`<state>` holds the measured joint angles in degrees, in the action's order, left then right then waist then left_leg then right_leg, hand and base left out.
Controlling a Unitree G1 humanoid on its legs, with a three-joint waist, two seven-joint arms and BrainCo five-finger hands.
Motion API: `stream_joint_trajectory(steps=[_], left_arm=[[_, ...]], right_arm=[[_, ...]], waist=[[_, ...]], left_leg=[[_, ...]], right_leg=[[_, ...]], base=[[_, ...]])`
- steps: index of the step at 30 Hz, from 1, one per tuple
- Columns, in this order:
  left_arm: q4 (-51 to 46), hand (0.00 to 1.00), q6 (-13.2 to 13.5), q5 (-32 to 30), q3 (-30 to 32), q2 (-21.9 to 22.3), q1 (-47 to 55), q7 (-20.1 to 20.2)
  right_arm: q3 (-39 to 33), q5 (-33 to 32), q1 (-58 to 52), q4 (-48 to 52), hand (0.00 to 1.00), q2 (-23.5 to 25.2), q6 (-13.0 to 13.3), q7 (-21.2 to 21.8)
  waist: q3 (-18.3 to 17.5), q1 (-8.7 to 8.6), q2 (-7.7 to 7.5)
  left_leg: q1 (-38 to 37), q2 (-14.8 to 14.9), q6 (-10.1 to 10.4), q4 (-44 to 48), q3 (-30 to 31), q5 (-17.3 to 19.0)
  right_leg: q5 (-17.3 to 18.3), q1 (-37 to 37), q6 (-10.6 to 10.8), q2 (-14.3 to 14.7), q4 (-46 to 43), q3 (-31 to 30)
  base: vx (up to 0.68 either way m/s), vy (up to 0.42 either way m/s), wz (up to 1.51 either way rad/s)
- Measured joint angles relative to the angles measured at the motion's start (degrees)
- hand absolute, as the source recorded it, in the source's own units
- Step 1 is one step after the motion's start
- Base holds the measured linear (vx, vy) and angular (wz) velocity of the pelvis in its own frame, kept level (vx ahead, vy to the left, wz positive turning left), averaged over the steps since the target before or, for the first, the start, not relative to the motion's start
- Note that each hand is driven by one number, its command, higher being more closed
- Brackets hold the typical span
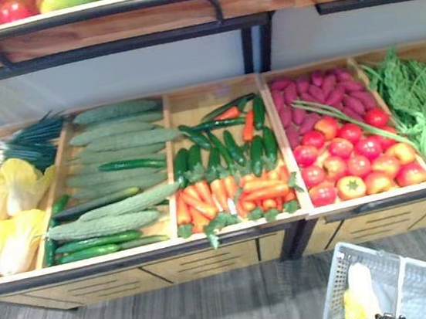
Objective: Pick vegetable in the basket
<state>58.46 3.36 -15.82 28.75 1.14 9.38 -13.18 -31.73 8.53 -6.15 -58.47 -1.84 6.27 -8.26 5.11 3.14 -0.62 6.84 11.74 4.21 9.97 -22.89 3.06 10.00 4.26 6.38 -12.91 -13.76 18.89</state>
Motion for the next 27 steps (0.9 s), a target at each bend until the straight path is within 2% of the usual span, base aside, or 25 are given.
stream_joint_trajectory(steps=[4, 8, 11, 12, 14, 15, 18, 23, 27], left_arm=[[-0.7, 0.0, -0.1, 0.0, 0.4, -0.5, 0.4, 0.0], [-1.7, 0.0, -0.2, 0.0, 0.3, -0.7, 0.4, -0.3], [-8.2, 0.0, -0.1, -0.6, -1.5, -1.0, 0.5, -2.7], [-10.7, 0.0, 0.2, -1.5, -1.6, -1.2, 0.5, -4.3], [-15.8, 0.0, 1.5, -4.8, -1.3, -2.6, 0.3, -11.2], [-16.7, 0.0, 1.6, -5.6, -1.3, -3.0, 0.3, -12.6], [-20.8, 0.0, 1.5, -10.3, -0.3, -4.6, 0.5, -20.6], [-31.4, 0.0, 0.9, -10.3, 1.3, -5.4, 0.5, -27.3], [-48.7, 0.0, 0.6, -12.6, 1.3, -5.1, 1.9, -31.8]], right_arm=[[-3.0, 0.0, -0.2, -0.4, 1.0, 1.0, 0.0, 0.1], [-6.1, 0.0, -0.3, -0.5, 1.0, 1.2, -0.8, 0.1], [-6.2, 0.0, -0.6, -0.4, 1.0, 1.2, -0.8, 0.0], [-6.2, 0.0, -0.8, -0.4, 1.0, 1.2, -0.6, -0.1], [-6.1, 0.0, -1.4, -0.5, 1.0, 1.3, 0.2, -0.7], [-6.0, 0.0, -1.8, -0.5, 1.0, 1.3, 0.3, -0.9], [-4.8, 0.0, -2.6, -1.0, 1.0, 1.1, 0.8, -1.6], [-1.4, -0.1, -2.5, -1.9, 1.0, 0.9, 1.6, -2.8], [-0.8, -0.1, -2.5, -3.2, 1.0, 0.4, 1.9, -3.0]], waist=[[-0.8, -0.64, -1.52], [-0.9, -1.23, -1.33], [-1.2, -1.27, -1.36], [-1.2, -1.29, -1.35], [-1.6, -1.48, -1.27], [-1.6, -1.48, -1.27], [-1.9, -1.46, -1.41], [-2.3, -1.51, -1.69], [-2.8, -1.49, -1.75]], left_leg=[[-0.6, -4.2, -0.6, -6.1, 0.0, -1.8], [-4.5, -6.6, -0.8, -11.1, -0.7, -3.4], [-6.8, -7.0, -0.8, -14.0, -1.8, -4.5], [-7.2, -7.0, -0.7, -14.9, -2.0, -4.7], [-8.4, -7.0, -0.4, -15.4, -2.0, -4.8], [-8.9, -7.0, -0.3, -15.4, -2.0, -4.7], [-10.1, -6.7, 0.2, -15.5, -1.6, -4.2], [-10.1, -6.4, 0.2, -15.5, -1.2, -4.2], [-11.1, -6.2, 0.2, -15.5, -0.3, -4.2]], right_leg=[[-3.4, -0.9, 1.0, -1.1, 5.7, -0.6], [-4.4, -3.4, 1.2, -1.7, 7.9, -1.7], [-4.9, -3.6, 2.0, -1.3, 8.3, -3.0], [-5.0, -3.8, 2.0, -1.1, 8.6, -3.2], [-5.0, -4.9, 2.0, -0.5, 9.0, -3.5], [-5.0, -5.3, 2.0, -0.4, 9.1, -3.5], [-4.8, -6.9, 1.6, 0.1, 9.8, -3.5], [-4.7, -7.0, 1.4, 0.4, 9.8, -3.5], [-4.5, -8.1, 1.0, 0.7, 9.8, -3.5]], base=[[-0.01, 0.155, 0.13], [0.07, 0.104, 0.0], [0.13, 0.027, -0.23], [0.15, -0.007, -0.09], [0.19, -0.01, -0.08], [0.13, -0.011, -0.03], [0.13, -0.019, 0.0], [0.08, -0.025, 0.02], [0.02, -0.017, 0.08]])
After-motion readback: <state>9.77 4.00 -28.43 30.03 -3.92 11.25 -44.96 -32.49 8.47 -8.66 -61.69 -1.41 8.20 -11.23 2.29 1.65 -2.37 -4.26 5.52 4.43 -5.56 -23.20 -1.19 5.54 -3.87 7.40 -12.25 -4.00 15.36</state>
